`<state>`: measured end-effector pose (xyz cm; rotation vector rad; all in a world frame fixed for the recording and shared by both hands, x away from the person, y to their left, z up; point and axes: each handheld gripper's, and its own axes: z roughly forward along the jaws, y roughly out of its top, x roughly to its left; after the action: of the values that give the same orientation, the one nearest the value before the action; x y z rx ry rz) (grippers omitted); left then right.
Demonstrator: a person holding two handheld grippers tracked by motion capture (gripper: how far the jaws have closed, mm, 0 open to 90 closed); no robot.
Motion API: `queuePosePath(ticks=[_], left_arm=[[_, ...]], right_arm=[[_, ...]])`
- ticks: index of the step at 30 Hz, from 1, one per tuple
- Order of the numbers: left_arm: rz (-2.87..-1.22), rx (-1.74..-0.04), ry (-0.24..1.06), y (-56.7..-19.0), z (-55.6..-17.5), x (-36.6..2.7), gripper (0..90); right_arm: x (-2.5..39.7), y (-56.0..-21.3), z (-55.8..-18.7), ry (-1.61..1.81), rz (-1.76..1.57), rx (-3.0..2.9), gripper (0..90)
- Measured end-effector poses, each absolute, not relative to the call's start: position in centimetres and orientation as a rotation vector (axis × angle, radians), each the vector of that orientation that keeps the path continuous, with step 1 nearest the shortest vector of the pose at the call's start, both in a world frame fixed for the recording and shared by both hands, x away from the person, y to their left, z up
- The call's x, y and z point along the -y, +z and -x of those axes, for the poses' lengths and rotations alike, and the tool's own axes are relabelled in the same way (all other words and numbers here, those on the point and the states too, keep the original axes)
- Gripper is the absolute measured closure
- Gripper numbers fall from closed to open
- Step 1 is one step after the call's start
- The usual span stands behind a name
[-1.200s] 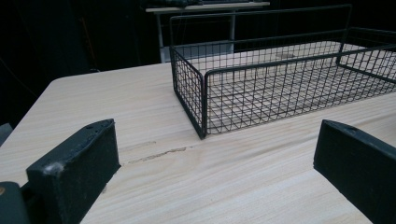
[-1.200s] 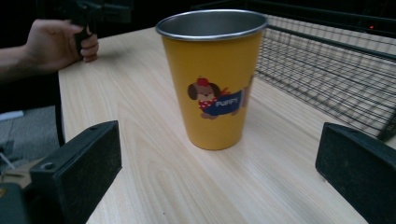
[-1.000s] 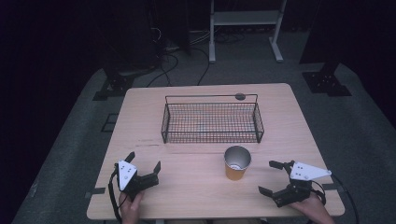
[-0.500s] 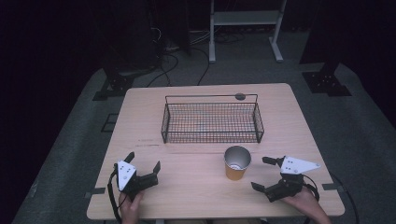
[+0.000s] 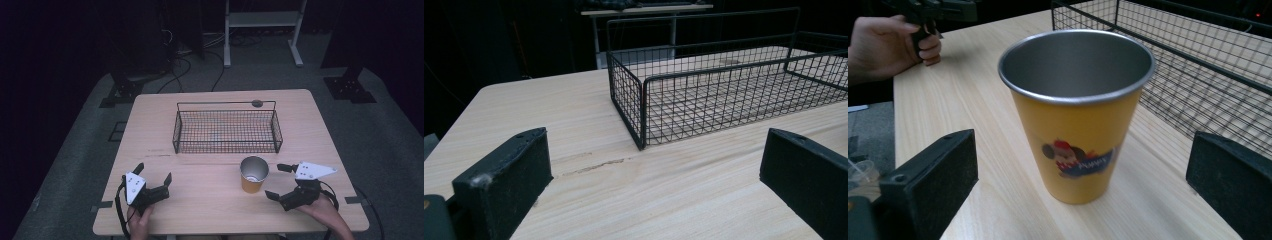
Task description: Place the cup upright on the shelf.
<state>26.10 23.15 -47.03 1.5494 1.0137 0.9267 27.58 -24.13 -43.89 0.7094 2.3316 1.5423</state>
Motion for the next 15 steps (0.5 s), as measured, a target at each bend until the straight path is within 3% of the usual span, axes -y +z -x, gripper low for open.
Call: queuePosePath(ticks=[15], left_arm=[[-1.551,-1.012,0.927,-47.0,-26.1,-23.1,0.0]], right_arm=[[22.7,-43.7,-29.1,1.542,-0.741,-2.333,0.0]])
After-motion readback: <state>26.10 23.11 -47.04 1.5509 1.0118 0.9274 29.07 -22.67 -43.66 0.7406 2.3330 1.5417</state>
